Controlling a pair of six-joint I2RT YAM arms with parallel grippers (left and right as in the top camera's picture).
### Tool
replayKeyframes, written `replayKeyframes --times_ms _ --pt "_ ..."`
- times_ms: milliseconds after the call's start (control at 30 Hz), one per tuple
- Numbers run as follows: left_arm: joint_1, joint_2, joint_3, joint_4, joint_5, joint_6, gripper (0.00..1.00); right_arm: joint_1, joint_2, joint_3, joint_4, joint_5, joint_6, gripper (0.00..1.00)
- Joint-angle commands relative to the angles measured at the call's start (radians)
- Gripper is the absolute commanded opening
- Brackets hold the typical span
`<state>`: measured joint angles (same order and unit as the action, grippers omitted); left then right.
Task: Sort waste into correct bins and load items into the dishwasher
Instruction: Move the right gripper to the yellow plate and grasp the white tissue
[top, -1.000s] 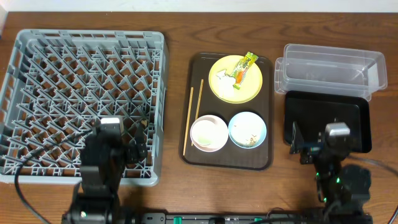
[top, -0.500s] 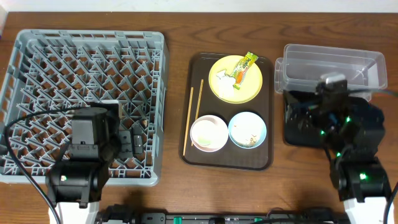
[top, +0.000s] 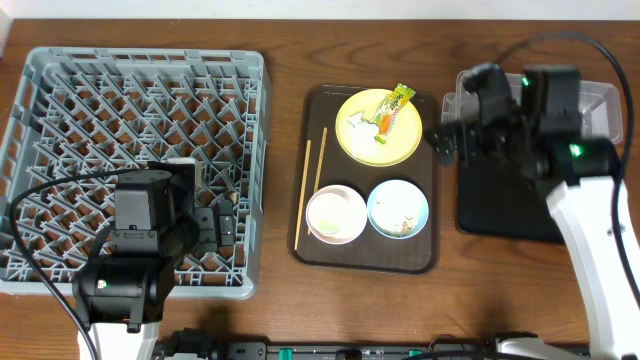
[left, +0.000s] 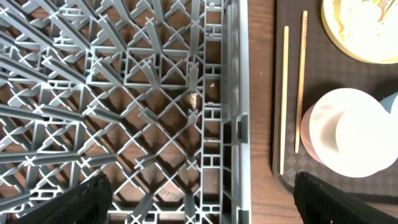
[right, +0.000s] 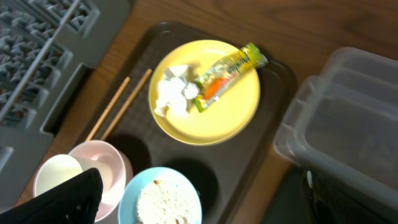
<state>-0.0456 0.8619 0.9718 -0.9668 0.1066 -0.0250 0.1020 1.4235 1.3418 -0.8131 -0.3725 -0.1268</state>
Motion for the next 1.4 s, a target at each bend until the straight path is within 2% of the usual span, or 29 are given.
replayKeyframes --times_ms 0,167,333,467,600,700,967,1167,1200,1367 --pt "0.005 -0.001 0.023 -0.001 0.013 -0.002 0.95 0.036 0.053 0.071 -0.012 -0.042 -0.024 0.99" --pt "0.005 0.000 0.023 -0.001 0.013 -0.002 0.95 0.071 0.083 0.068 0.130 -0.106 0.002 0.99" --pt "0.005 0.000 0.023 -0.001 0.013 -0.002 0.95 0.157 0.137 0.068 0.230 -0.019 0.002 0.99" --pt "0.005 0.000 0.023 0.000 0.013 -0.002 0.95 0.254 0.222 0.068 0.260 0.165 0.013 0.94" --pt "0.005 0.000 0.023 -0.001 0.013 -0.002 0.95 0.313 0.322 0.068 0.279 0.286 0.111 0.90" --pt "0.005 0.000 0.023 -0.001 0.013 -0.002 0.95 0.336 0.397 0.068 0.304 0.298 0.174 0.81" --pt "0.005 0.000 0.023 -0.001 0.013 -0.002 0.95 0.357 0.565 0.068 0.362 0.298 0.314 0.77" --pt "0.005 0.000 0.023 -0.001 0.013 -0.002 0.95 0.357 0.644 0.068 0.381 0.298 0.358 0.71" --pt "0.005 0.000 0.023 -0.001 0.013 -0.002 0.95 0.357 0.646 0.068 0.386 0.298 0.360 0.66" --pt "0.005 0.000 0.023 -0.001 0.013 -0.002 0.95 0.356 0.647 0.068 0.422 0.297 0.360 0.29"
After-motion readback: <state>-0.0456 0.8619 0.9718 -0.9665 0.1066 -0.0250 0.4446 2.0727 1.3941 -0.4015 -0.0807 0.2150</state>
